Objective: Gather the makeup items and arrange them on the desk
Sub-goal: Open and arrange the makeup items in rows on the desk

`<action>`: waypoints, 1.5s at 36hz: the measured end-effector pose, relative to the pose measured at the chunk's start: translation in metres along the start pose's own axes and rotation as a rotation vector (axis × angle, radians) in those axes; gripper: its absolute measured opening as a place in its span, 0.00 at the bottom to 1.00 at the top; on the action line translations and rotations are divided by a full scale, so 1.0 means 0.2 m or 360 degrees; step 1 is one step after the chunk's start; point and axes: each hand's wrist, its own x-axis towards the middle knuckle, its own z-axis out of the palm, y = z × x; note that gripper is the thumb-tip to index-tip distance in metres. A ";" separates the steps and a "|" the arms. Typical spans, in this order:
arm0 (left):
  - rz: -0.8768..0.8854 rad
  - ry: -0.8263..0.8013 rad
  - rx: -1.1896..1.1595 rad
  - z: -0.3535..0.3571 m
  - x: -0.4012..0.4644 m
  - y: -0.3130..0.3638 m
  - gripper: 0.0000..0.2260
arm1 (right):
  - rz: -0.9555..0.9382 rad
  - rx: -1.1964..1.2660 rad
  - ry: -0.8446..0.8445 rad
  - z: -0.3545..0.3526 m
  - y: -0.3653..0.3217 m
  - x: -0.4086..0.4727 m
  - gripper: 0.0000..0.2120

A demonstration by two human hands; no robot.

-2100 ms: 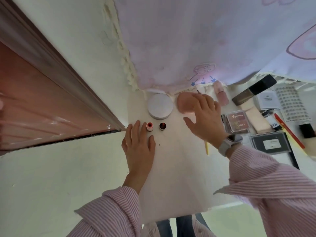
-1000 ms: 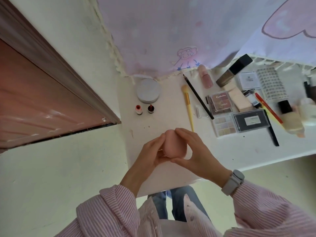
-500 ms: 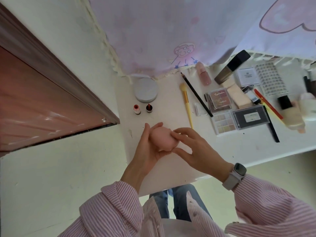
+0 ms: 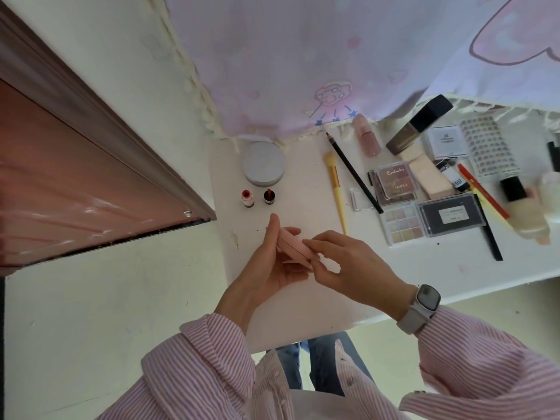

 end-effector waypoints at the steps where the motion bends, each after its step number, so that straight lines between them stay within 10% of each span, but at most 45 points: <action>1: -0.0019 -0.0002 -0.0009 0.00 0.00 0.00 0.29 | -0.0006 -0.0003 0.0002 0.00 0.00 0.00 0.20; 16: -0.0249 -0.0104 0.0173 -0.09 -0.07 0.08 0.32 | 0.0254 0.0194 0.0083 -0.09 -0.03 0.09 0.13; 23: -0.0055 0.0427 0.0234 -0.11 -0.09 0.09 0.22 | 0.0524 0.0374 0.0302 -0.07 -0.06 0.10 0.17; 27: 0.0291 0.0899 0.0798 -0.09 -0.10 0.06 0.17 | 0.0714 0.0506 0.0283 -0.06 -0.06 0.13 0.14; 33: 0.0563 0.1176 0.1855 -0.05 -0.10 -0.04 0.39 | 0.0750 0.0550 0.0250 -0.06 -0.07 0.14 0.14; 54: 0.1123 0.1148 0.2726 -0.21 0.03 -0.17 0.19 | 0.0824 0.0758 0.0195 -0.05 -0.07 0.17 0.13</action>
